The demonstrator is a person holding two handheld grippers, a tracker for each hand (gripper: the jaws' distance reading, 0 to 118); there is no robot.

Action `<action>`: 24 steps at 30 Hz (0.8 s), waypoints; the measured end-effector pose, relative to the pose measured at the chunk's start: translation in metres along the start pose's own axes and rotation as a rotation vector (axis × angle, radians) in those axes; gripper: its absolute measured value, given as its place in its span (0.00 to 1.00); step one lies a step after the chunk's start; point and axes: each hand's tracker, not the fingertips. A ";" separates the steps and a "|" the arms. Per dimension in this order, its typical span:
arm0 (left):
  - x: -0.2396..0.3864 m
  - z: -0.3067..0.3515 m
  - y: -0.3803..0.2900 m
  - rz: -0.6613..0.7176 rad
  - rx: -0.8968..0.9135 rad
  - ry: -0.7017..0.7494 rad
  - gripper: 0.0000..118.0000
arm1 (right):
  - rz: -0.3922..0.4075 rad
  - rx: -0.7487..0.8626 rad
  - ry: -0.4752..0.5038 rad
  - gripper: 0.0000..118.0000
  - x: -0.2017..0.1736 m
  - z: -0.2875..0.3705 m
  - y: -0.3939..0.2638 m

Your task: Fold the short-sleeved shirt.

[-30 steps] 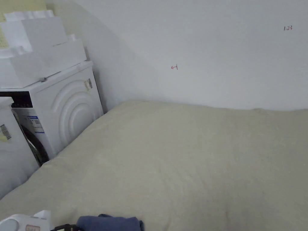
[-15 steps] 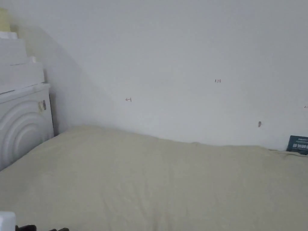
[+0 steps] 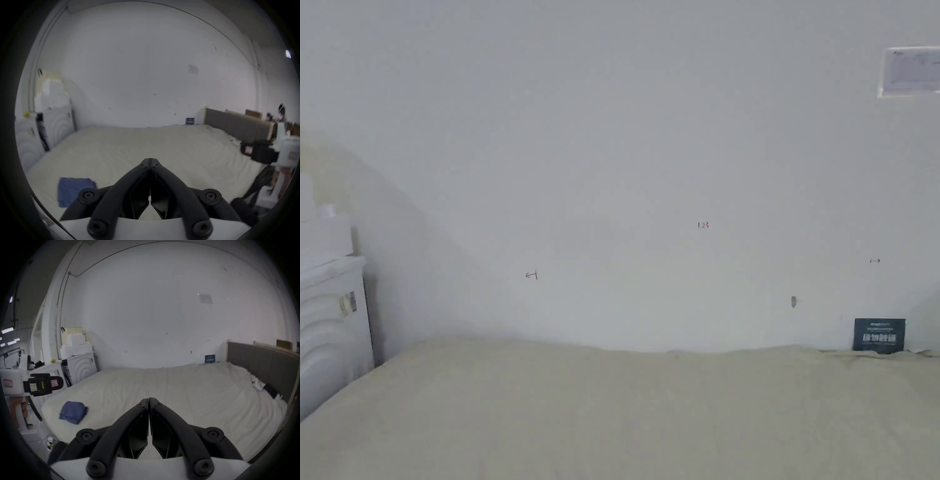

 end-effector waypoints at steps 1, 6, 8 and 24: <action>0.004 0.004 -0.001 -0.023 -0.002 0.041 0.00 | 0.000 -0.010 -0.005 0.00 -0.001 0.001 -0.001; -0.009 0.006 -0.007 0.030 -0.053 0.056 0.00 | -0.008 -0.026 0.002 0.00 0.002 -0.004 -0.003; -0.014 0.007 -0.008 0.044 -0.043 0.022 0.00 | -0.005 -0.029 0.006 0.00 0.000 -0.006 -0.003; -0.010 -0.003 -0.006 0.012 -0.074 0.024 0.00 | 0.023 -0.057 -0.005 0.00 -0.007 -0.011 -0.006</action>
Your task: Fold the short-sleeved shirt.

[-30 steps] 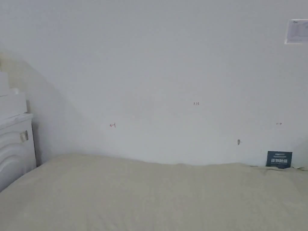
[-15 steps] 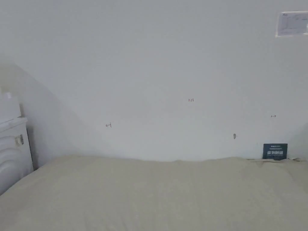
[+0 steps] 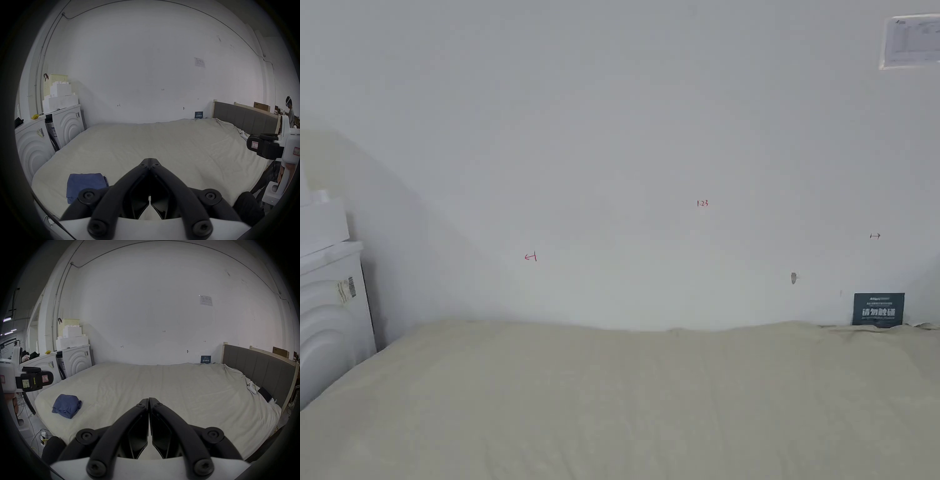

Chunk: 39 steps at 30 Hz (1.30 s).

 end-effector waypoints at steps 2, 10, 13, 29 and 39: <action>0.000 -0.002 0.003 -0.005 0.001 0.011 0.00 | 0.006 -0.002 -0.013 0.03 0.000 0.000 0.002; -0.003 -0.009 0.014 -0.015 0.022 0.043 0.71 | 0.006 0.037 -0.044 0.69 0.004 -0.004 0.011; -0.004 -0.011 0.014 -0.003 0.025 0.049 0.94 | 0.007 0.044 -0.045 0.72 0.004 -0.007 0.011; 0.003 -0.007 0.007 0.013 0.035 0.037 0.98 | -0.040 0.011 -0.005 0.98 -0.002 -0.014 0.008; 0.006 -0.007 0.006 0.010 0.023 0.036 0.98 | -0.019 -0.001 -0.002 0.98 -0.005 -0.013 0.007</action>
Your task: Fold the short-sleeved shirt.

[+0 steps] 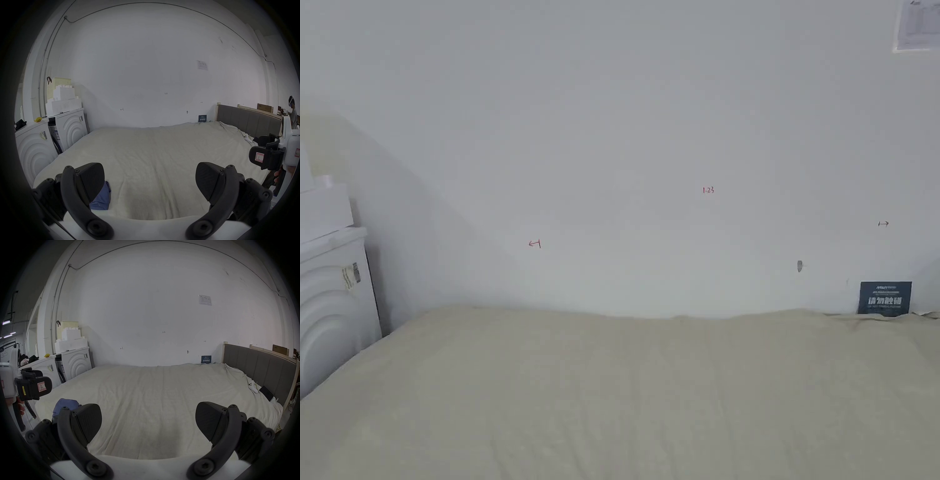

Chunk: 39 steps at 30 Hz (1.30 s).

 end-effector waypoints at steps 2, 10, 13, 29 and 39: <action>0.000 0.000 0.000 -0.003 0.002 0.002 0.98 | 0.005 0.002 -0.002 0.98 0.000 0.000 0.000; 0.000 0.000 0.000 -0.002 -0.001 0.003 0.98 | 0.003 -0.007 -0.004 0.98 0.002 0.000 -0.002; 0.000 0.000 0.001 -0.004 -0.002 0.006 0.98 | 0.008 -0.002 -0.009 0.98 0.002 0.001 -0.001; 0.000 -0.001 -0.002 -0.012 0.003 0.003 0.98 | 0.011 -0.014 0.001 0.98 0.000 0.000 -0.004; 0.000 -0.002 -0.002 -0.016 -0.001 0.000 0.98 | 0.008 -0.018 0.000 0.98 0.000 -0.001 -0.004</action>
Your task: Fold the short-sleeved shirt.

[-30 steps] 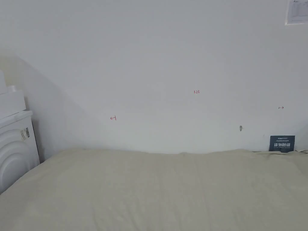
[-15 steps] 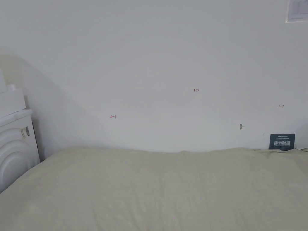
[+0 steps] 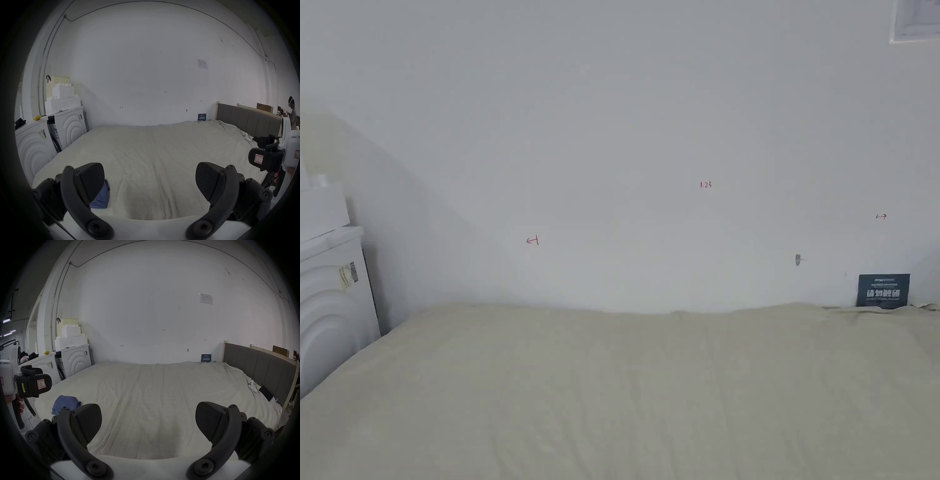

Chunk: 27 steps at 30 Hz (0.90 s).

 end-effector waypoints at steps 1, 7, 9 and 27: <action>0.000 0.000 0.000 0.002 -0.001 -0.002 0.98 | -0.004 -0.001 0.002 0.98 0.000 0.000 0.000; 0.000 0.000 0.000 0.008 -0.002 -0.006 0.98 | -0.016 -0.008 -0.003 0.98 0.002 0.000 -0.001; 0.000 0.000 0.000 0.005 -0.003 -0.010 0.98 | -0.018 -0.007 -0.008 0.98 0.003 0.000 -0.001; -0.009 -0.011 0.004 0.080 -0.051 0.033 0.98 | -0.340 -0.086 0.128 0.98 0.016 -0.015 0.012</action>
